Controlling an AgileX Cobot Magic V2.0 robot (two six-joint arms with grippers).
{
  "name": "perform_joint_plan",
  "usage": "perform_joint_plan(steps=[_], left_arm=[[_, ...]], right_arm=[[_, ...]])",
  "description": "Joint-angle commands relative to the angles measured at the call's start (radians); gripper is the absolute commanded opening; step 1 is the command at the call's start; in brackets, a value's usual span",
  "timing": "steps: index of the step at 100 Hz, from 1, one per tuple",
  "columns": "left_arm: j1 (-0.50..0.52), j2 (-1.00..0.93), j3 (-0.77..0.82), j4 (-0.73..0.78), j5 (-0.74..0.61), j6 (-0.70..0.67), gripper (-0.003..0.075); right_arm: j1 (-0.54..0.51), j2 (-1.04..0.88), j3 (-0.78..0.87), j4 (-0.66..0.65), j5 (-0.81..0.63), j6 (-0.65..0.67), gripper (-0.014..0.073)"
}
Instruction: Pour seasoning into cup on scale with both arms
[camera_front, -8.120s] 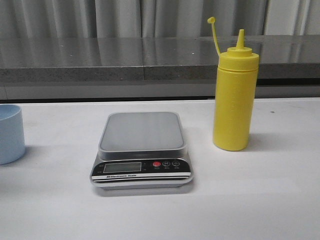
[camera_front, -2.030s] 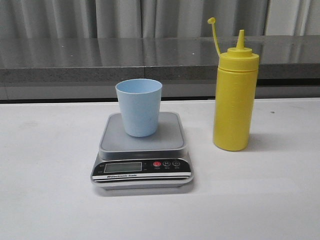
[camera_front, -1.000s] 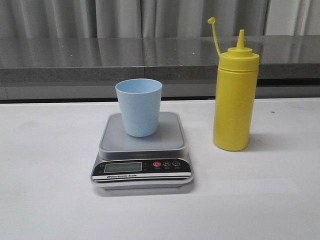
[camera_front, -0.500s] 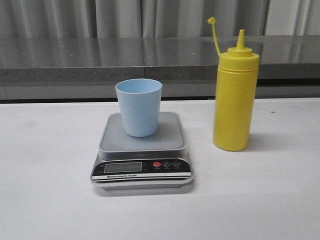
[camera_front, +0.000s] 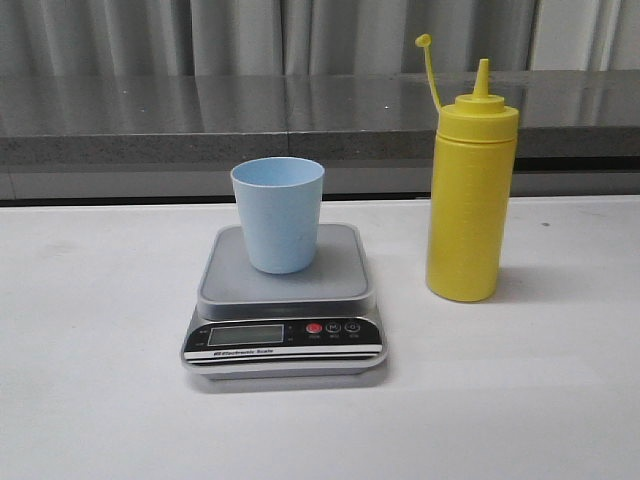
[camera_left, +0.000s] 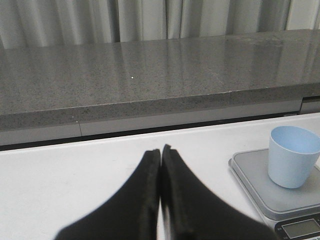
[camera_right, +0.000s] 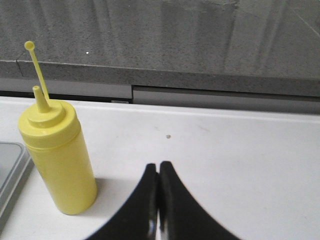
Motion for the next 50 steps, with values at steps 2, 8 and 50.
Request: perform_joint_plan(steps=[2, 8, 50], left_arm=[[0.002, 0.008, -0.025, -0.004, -0.073, -0.003, -0.0018], [0.002, 0.008, -0.025, -0.004, -0.073, -0.003, -0.0018], [0.002, 0.008, -0.025, -0.004, -0.073, -0.003, -0.0018]], right_arm=[[0.037, 0.061, -0.037, -0.005, -0.189, 0.002, -0.012], [0.068, 0.104, -0.037, -0.019, -0.23, 0.002, -0.012], [0.15, 0.299, 0.005, -0.043, -0.392, 0.002, -0.0106]])
